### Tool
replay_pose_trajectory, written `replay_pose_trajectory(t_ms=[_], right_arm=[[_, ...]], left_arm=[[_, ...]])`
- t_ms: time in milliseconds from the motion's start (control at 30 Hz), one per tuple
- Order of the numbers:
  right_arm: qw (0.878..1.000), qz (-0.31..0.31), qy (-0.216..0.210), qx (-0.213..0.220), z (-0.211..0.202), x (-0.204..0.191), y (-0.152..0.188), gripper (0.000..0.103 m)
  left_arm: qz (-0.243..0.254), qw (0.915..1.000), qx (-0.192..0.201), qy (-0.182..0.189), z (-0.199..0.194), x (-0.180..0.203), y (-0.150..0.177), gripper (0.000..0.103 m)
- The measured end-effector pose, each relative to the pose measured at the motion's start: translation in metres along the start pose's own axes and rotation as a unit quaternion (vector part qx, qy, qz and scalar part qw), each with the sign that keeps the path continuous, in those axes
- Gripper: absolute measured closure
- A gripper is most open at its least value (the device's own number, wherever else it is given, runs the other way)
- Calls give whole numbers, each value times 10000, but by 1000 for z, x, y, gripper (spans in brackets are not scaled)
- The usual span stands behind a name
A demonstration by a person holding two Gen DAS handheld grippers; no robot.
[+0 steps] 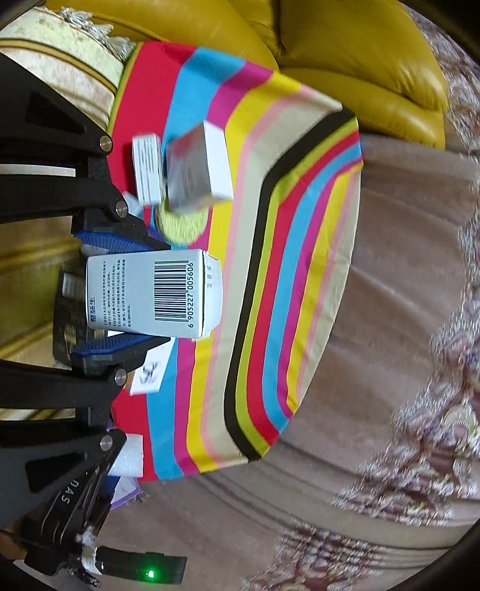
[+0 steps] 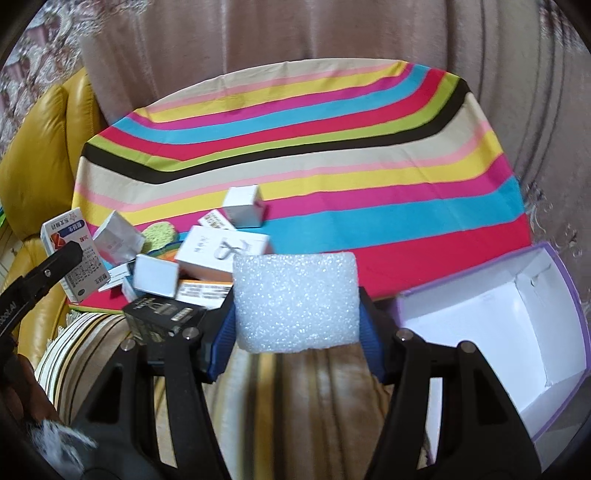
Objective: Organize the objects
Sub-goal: 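Carry the foam block and barcode box to the purple box and release both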
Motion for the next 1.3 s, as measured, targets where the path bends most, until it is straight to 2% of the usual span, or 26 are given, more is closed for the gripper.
replay_pose_trajectory(t_ms=[267,567,767,1233,1300], right_arm=[[9988,427,248,-33,-11,45,12,41],[9927,1016,647,-81,-27,106,27,41],[9877,1310,844,-120,-31,136,37,41],[9783,1640,1260,-94,-37,165,39,41],[9777,1647,1301,-91,-38,168,39,40]], left_arm=[[417,9975,-184,542,9,54,4,63],[806,9888,-590,1110,32,112,13,63],[989,9825,-833,1342,43,139,24,63],[1368,9579,-1175,2234,58,201,43,62],[1380,9534,-1244,2378,59,207,45,59]])
Point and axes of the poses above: each gripper's, at about its wrist camera, not at the fingertips, and z roughly the way its jaws point, x to its right, y to its underside, the point moved 4 cm from there along z, roughly the way its jaws point, and after that the axes turned 4 degrees about -y, right-handed, at the moved point
